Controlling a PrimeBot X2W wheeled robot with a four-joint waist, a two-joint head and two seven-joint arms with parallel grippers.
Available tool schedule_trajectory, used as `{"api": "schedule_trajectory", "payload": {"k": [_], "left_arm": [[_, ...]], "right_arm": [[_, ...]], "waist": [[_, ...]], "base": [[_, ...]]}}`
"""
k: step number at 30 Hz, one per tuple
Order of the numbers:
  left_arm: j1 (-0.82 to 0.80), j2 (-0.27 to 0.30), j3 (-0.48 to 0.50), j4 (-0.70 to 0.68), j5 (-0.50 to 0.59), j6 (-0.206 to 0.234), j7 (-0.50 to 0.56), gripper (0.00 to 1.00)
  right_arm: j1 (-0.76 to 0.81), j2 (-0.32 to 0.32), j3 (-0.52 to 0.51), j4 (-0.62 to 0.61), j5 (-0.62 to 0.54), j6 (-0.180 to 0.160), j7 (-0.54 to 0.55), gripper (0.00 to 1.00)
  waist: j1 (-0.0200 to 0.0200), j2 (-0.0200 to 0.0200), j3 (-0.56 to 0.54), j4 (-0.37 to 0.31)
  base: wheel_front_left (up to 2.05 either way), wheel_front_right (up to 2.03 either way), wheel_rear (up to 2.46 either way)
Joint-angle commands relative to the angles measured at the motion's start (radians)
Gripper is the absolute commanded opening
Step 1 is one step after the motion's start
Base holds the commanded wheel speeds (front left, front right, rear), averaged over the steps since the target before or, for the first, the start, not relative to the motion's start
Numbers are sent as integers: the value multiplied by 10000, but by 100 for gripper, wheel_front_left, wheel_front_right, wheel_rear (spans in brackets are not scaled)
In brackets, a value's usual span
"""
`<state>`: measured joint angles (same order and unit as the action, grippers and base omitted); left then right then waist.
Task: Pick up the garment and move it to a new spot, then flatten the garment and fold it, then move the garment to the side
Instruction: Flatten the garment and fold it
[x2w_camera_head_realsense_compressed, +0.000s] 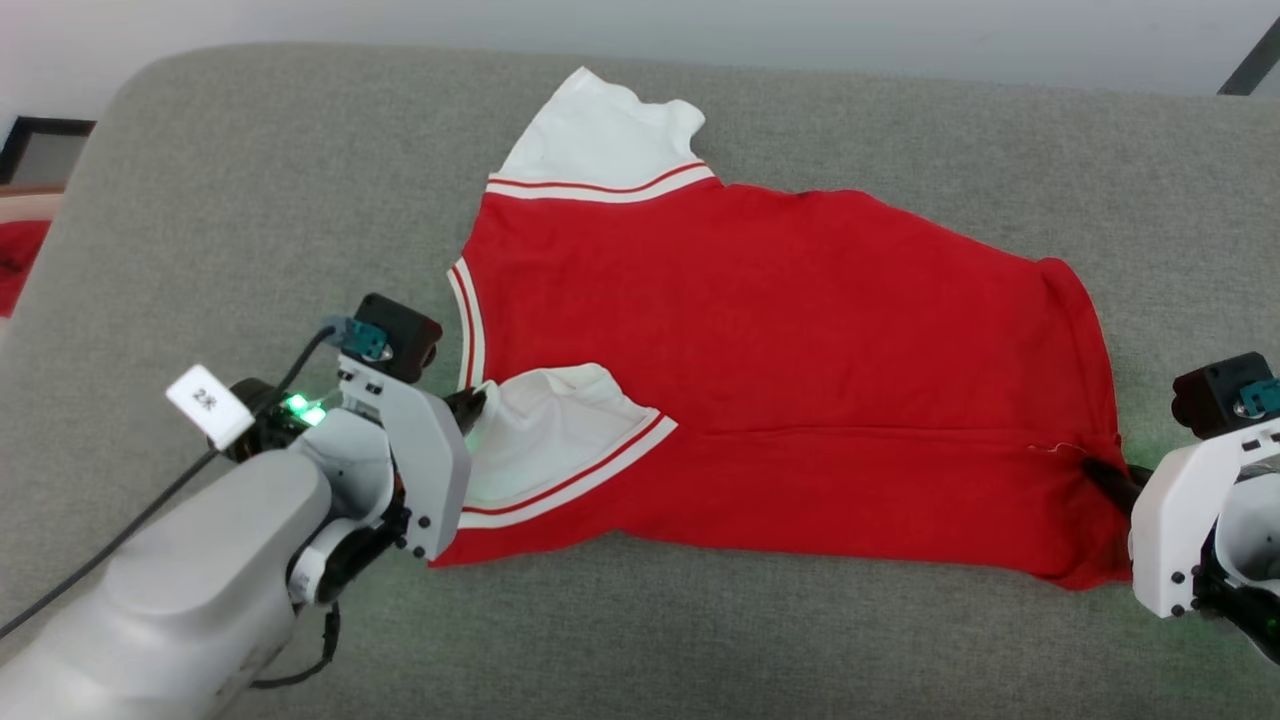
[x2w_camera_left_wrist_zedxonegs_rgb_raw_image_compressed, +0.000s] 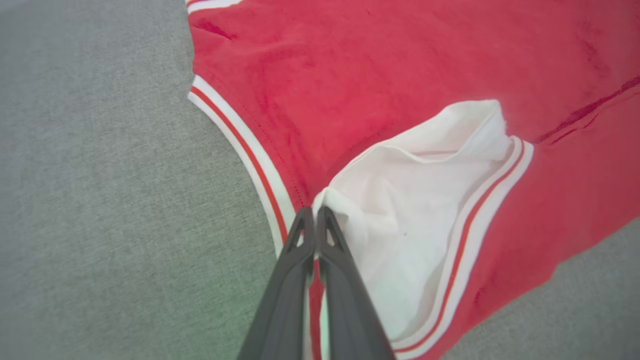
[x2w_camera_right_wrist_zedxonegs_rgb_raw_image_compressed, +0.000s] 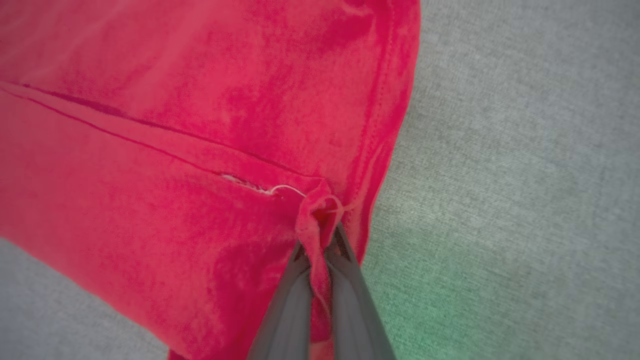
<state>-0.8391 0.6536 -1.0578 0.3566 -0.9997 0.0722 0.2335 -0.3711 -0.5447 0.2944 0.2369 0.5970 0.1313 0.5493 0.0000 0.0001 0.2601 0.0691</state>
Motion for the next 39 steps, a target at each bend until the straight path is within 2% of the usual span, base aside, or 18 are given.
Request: {"api": "schedule_trajectory", "payload": {"k": [1,3,4,5,6,7,8,9,10,11,12,13,21,29,39], "left_arm": [[-145,-87,-33,225,-21,-104,43,0],[-232,-267,-8,524,-125,-272,20,0],[-262,-327,-3,646,-136,-337,5,4],[-273,-364,-7,742,-188,-404,34,14],[-293,-396,14,830,-258,-462,62,22],[-329,-410,34,898,-289,-508,80,29],[-357,-406,80,948,-321,-530,28,37],[-371,-401,117,980,-343,-554,-37,46],[-338,-405,159,1000,-440,-561,-60,69],[-287,-390,190,1015,-487,-585,-36,82],[-254,-356,198,1007,-521,-611,-1,94],[-235,-317,204,983,-548,-621,-18,100],[136,87,447,336,-647,-330,-440,100],[1171,783,750,-1135,-1035,491,-858,100],[2532,1843,1110,-2692,-2597,1449,114,100]], "right_arm": [[-149,9,41,93,39,-11,25,20],[-274,-10,122,242,105,-12,103,38],[-314,-12,147,282,121,-11,133,42],[-355,-22,178,319,177,-11,176,47],[-408,-55,198,349,187,-11,215,60],[-457,-75,215,368,198,-11,235,87],[-505,-86,237,382,229,-11,283,100],[-535,-84,249,379,250,-11,300,100],[-558,-80,264,362,263,-11,308,100],[-582,-61,239,381,280,-11,326,100],[-601,-44,223,397,290,-11,364,100],[-619,-39,221,382,278,-11,358,100],[-407,-4,34,-42,88,-11,51,100],[254,145,-393,-938,-171,-11,-943,100],[1616,721,-1553,-2340,-508,-11,-1181,100]], "waist": [[0,-1,17,-11],[0,-1,23,-10],[0,-1,19,-11],[0,-1,9,-12],[0,-1,-8,-10],[0,-1,-31,-11],[0,-1,-68,-17],[0,-1,-104,-24],[0,-1,-155,-34],[0,-1,-206,-40],[0,-1,-260,-42],[0,-1,-322,-38],[0,-1,-849,14],[0,-1,-1335,-45],[0,-1,-1252,-631]], "base": [[0,0,0],[0,0,0],[0,0,0],[0,0,0],[0,0,0],[0,0,0],[0,0,0],[0,0,0],[0,0,0],[0,0,0],[0,0,0],[0,0,0],[0,0,0],[0,0,0],[0,0,0]]}}
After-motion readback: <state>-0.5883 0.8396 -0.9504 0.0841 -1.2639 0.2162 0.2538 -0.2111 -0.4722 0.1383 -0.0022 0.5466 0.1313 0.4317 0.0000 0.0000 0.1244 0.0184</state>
